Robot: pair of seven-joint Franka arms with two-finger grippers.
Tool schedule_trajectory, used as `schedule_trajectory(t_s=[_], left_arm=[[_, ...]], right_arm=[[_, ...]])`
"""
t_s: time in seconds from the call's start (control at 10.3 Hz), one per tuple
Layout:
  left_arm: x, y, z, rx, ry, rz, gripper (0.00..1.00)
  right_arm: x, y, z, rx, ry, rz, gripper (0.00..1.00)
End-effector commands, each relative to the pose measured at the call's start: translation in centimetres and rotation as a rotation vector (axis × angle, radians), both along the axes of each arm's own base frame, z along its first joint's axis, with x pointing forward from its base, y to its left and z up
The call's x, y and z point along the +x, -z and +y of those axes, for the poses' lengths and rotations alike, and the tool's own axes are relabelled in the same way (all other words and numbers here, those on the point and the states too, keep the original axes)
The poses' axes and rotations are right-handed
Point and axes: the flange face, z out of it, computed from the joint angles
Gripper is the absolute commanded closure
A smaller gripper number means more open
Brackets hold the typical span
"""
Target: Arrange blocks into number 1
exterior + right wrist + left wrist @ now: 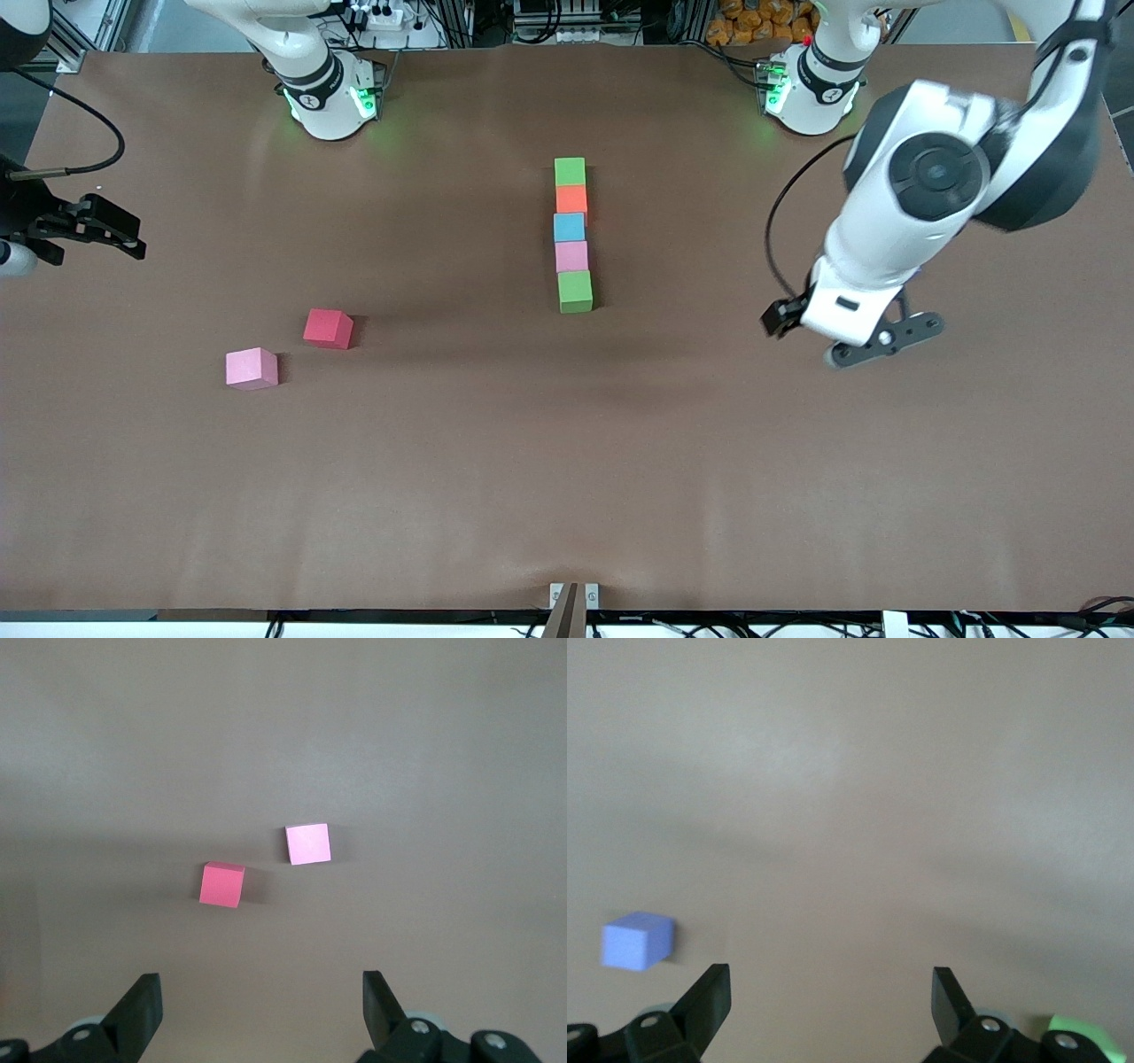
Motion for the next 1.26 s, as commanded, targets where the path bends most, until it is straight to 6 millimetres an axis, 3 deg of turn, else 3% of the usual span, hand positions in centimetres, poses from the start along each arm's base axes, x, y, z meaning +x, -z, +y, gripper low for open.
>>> schedule_trajectory(t_s=[0.0, 0.29, 0.39, 0.77, 0.97, 1.16], left_arm=[[-2.6, -3.7, 3.1, -0.02, 0.109, 0.062, 0.0], [-4.7, -10.2, 11.3, -0.118, 0.167, 0.051, 0.0], [-5.0, -11.8, 13.2, -0.127, 0.145, 0.018, 0.0], [-6.3, -16.2, 16.4, -0.088, 0.235, -0.062, 0.0], [-6.7, -17.2, 15.7, -0.095, 0.254, -0.04, 0.0], [-6.7, -16.6, 15.0, -0.096, 0.268, 0.027, 0.0]], right_arm=[[0.2, -0.4, -0.3, 0.003, -0.007, 0.003, 0.0], [0.3, -0.6, -0.4, 0.003, -0.004, -0.002, 0.0], [0.3, -0.5, -0.5, 0.003, -0.002, 0.0, 0.0], [0.4, -0.4, -0.7, 0.003, 0.002, 0.001, 0.0], [0.3, -0.5, -0.5, 0.003, -0.001, 0.0, 0.0], [0.3, -0.5, -0.5, 0.003, -0.001, 0.001, 0.0]])
